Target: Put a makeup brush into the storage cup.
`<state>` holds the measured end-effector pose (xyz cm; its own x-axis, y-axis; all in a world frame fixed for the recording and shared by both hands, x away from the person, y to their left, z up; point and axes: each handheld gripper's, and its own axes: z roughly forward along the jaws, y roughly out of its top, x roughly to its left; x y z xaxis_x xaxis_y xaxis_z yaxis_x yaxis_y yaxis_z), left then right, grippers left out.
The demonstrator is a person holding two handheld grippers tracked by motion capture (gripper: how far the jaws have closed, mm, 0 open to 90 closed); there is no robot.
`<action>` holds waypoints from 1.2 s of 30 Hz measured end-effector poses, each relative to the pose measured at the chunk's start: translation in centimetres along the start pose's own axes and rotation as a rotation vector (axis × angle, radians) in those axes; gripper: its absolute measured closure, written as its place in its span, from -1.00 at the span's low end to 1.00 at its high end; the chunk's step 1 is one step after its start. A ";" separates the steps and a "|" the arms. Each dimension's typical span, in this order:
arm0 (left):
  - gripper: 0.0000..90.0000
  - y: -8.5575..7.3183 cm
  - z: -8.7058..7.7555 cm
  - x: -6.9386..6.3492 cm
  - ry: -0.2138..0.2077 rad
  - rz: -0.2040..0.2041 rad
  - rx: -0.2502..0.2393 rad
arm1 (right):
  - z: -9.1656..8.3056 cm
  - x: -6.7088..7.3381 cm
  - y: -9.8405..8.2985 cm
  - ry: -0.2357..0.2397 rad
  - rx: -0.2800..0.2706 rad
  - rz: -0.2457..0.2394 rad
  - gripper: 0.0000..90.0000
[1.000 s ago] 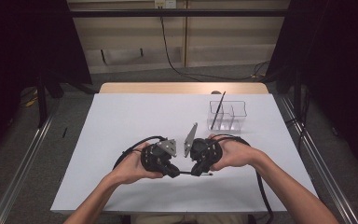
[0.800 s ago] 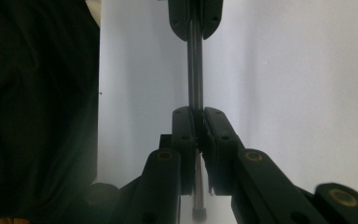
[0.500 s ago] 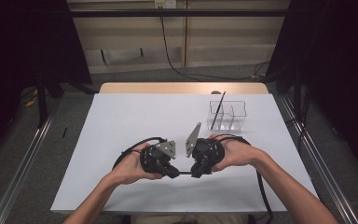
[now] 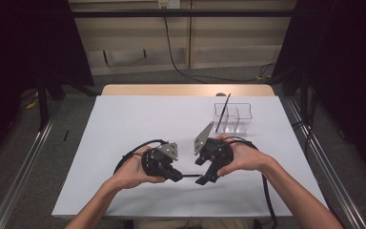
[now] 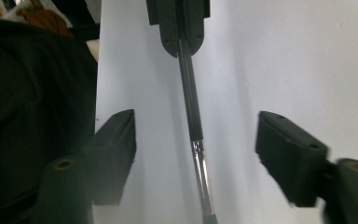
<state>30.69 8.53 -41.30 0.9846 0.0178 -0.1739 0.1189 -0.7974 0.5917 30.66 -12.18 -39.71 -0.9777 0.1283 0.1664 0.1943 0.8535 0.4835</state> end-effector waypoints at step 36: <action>0.87 -3.3 -2.4 0.3 0.048 -0.106 -0.070 | -3.2 0.3 -4.9 -0.123 -0.296 0.137 -0.94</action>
<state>30.92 12.59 -41.46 0.9707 0.1300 -0.2019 0.2300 -0.7453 0.6258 29.62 -17.98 -39.25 -0.9397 0.3071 0.1508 0.3217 0.6431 0.6950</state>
